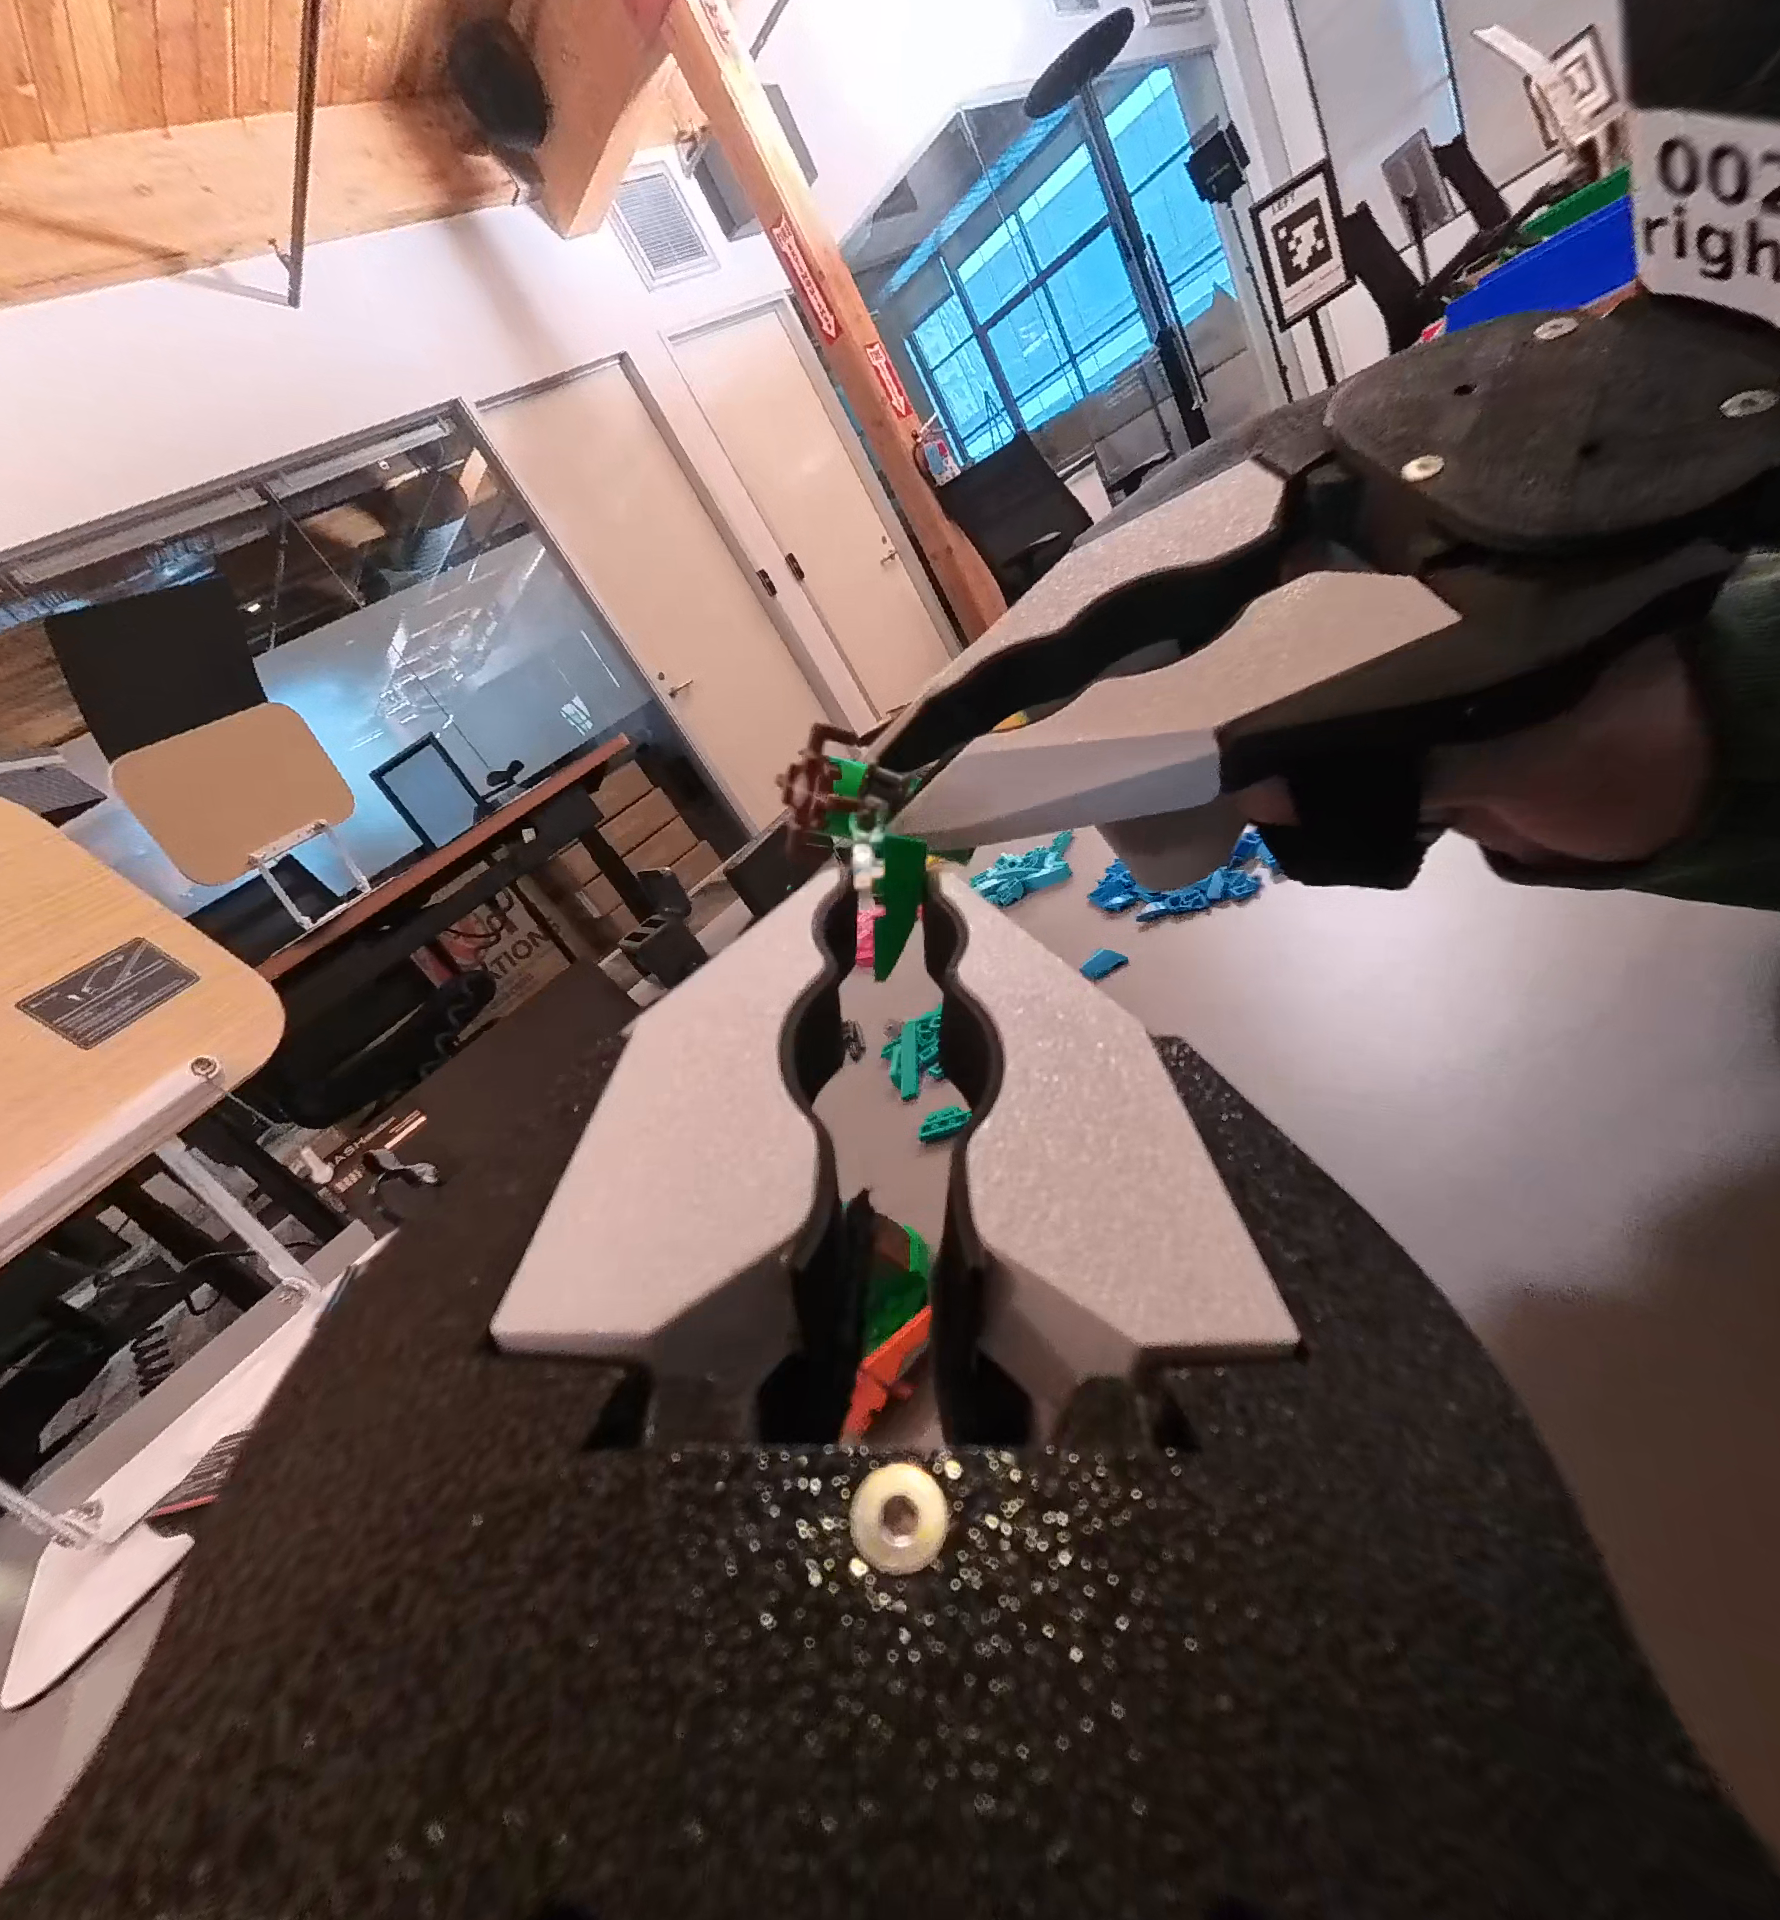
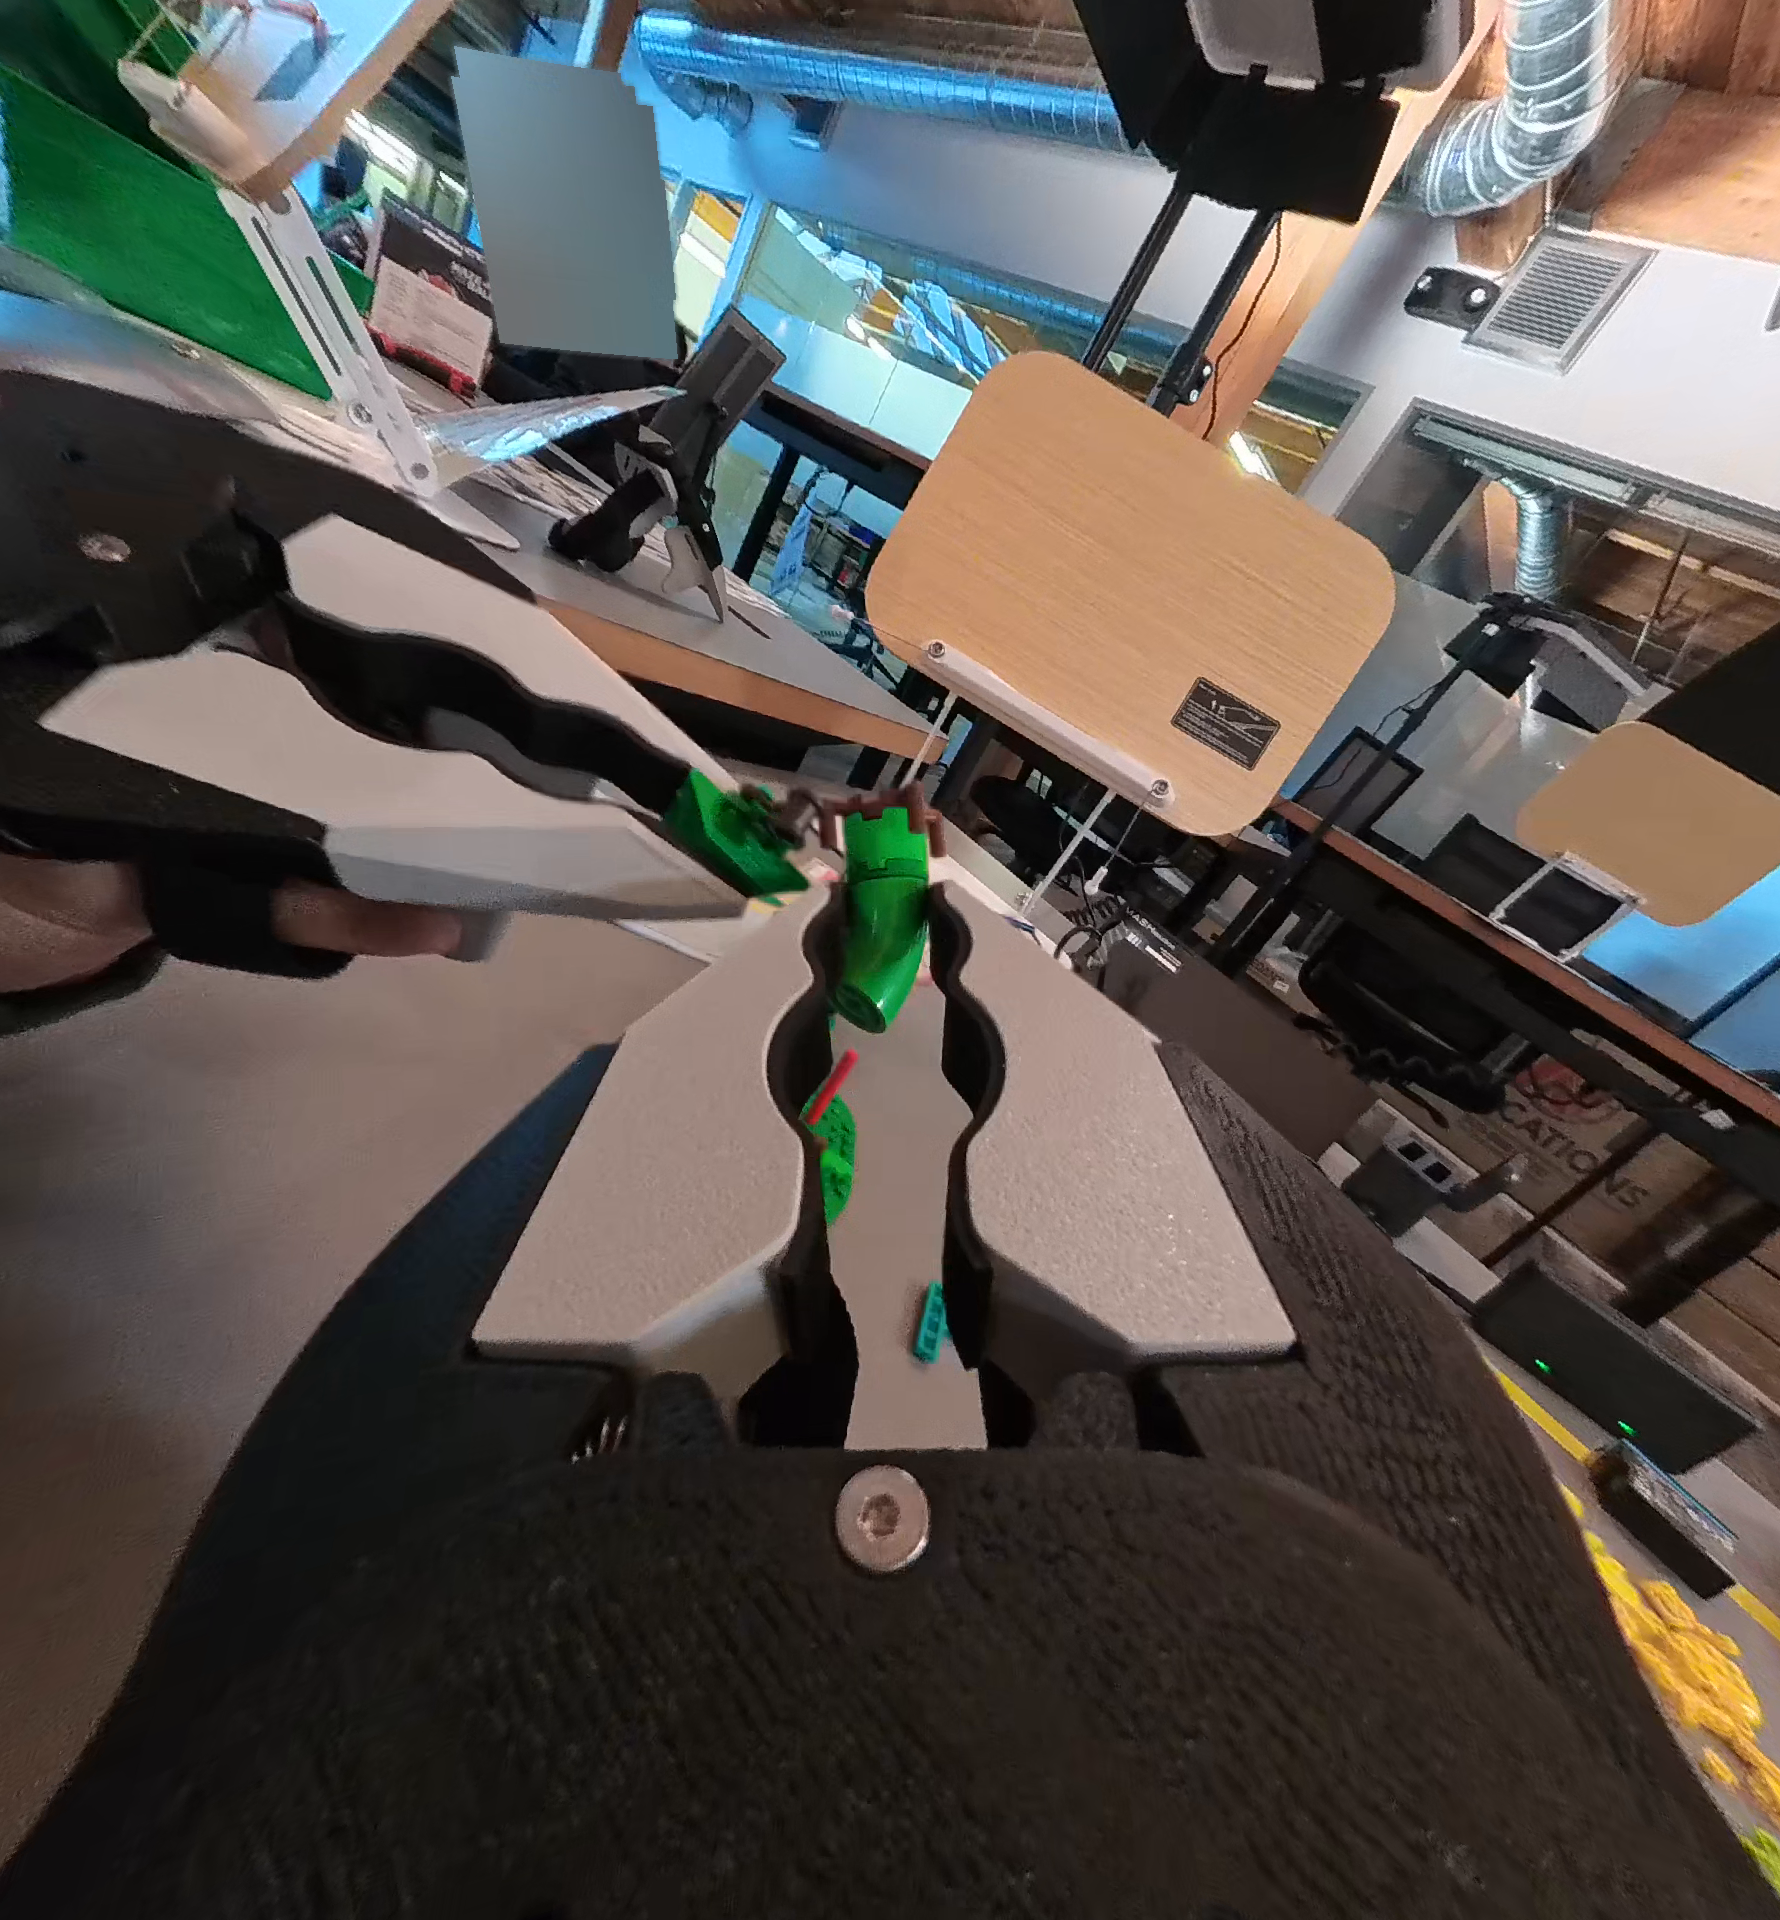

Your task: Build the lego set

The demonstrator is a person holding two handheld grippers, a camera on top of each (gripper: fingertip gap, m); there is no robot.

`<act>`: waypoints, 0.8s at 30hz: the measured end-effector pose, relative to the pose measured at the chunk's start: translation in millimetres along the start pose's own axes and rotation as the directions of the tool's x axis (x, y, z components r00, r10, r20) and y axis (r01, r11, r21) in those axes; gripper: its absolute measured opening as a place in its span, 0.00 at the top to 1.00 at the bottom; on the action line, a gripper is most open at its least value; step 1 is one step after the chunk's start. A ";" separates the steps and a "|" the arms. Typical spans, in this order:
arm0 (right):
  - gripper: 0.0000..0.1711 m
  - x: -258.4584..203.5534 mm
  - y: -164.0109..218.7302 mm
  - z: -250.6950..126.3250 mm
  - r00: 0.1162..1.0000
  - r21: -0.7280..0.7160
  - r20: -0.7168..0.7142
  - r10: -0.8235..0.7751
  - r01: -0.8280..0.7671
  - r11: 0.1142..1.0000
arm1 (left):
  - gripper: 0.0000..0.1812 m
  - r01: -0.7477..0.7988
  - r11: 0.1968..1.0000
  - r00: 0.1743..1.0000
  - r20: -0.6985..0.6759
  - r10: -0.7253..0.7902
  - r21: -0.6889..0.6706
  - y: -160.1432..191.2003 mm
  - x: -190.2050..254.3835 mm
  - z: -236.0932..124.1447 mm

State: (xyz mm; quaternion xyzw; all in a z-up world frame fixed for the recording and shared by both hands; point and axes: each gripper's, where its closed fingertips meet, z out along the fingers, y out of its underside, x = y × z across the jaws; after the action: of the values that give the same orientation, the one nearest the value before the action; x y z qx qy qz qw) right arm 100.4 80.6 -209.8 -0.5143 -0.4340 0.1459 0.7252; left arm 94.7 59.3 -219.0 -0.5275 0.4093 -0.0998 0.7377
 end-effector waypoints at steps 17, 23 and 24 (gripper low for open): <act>0.92 -36.9 151.6 -47.0 0.921 -0.738 0.292 0.257 0.046 0.673 | 0.94 0.053 0.984 0.997 -0.052 -0.063 -0.170 53.3 -5.7 -8.5; 0.80 -32.5 139.4 -52.1 0.867 -0.754 0.299 0.399 -0.042 0.655 | 0.95 0.077 0.985 0.994 -0.061 -0.087 -0.156 58.0 -4.7 -8.9; 0.78 -29.3 135.6 -51.4 0.853 -0.759 0.308 0.422 -0.047 0.649 | 0.95 0.081 0.985 0.994 -0.062 -0.092 -0.154 58.5 -4.6 -8.8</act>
State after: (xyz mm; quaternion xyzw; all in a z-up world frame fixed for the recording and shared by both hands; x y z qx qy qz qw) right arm 155.3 87.6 -347.0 -0.7622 -0.5412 0.1740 0.3098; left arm 68.9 80.7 -267.9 -0.5954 0.4176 -0.1187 0.6761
